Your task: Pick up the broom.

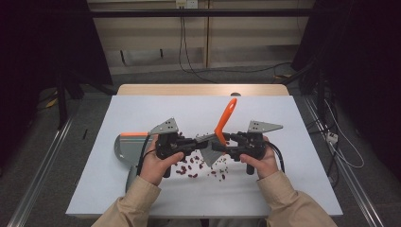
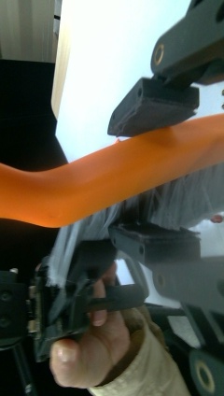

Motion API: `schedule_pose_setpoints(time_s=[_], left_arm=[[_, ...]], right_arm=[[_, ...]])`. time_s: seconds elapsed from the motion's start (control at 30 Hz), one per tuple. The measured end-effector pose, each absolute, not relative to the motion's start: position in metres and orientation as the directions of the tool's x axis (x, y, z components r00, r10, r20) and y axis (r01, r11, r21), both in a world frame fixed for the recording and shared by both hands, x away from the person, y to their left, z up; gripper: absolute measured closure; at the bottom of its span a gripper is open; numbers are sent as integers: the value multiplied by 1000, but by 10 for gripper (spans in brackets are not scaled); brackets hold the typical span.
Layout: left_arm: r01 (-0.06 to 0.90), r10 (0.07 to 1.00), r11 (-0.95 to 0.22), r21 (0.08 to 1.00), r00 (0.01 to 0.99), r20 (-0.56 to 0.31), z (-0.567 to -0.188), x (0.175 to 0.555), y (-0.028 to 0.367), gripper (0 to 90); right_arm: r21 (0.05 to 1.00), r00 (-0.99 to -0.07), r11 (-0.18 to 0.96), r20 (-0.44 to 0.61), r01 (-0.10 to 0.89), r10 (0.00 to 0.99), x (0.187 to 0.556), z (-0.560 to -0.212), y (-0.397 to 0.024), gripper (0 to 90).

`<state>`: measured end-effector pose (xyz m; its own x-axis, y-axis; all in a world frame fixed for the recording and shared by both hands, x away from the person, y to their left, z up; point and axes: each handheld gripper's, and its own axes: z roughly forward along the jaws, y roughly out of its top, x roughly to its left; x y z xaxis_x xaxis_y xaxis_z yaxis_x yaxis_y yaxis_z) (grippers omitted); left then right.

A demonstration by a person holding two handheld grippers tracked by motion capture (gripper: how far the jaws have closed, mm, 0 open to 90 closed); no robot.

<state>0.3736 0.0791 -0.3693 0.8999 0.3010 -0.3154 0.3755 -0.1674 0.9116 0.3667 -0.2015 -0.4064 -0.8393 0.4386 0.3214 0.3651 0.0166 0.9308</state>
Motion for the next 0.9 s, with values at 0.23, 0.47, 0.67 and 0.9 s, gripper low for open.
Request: schedule_pose_setpoints(time_s=[0.23,0.47,0.67,0.9], left_arm=[[392,333,-85,916,878,-345,-370,380,88,778],[375,431,-131,918,855,-287,-367,381,96,489],[359,480,-192,913,846,-232,-367,382,99,345],[332,534,-218,918,828,-172,-365,383,111,267]], right_arm=[[924,-857,90,304,372,417,361,-397,-204,700],[893,-789,112,318,435,526,364,-383,-224,703],[887,-724,138,259,440,640,365,-375,-241,703],[868,-651,153,228,473,724,367,-374,-256,702]])
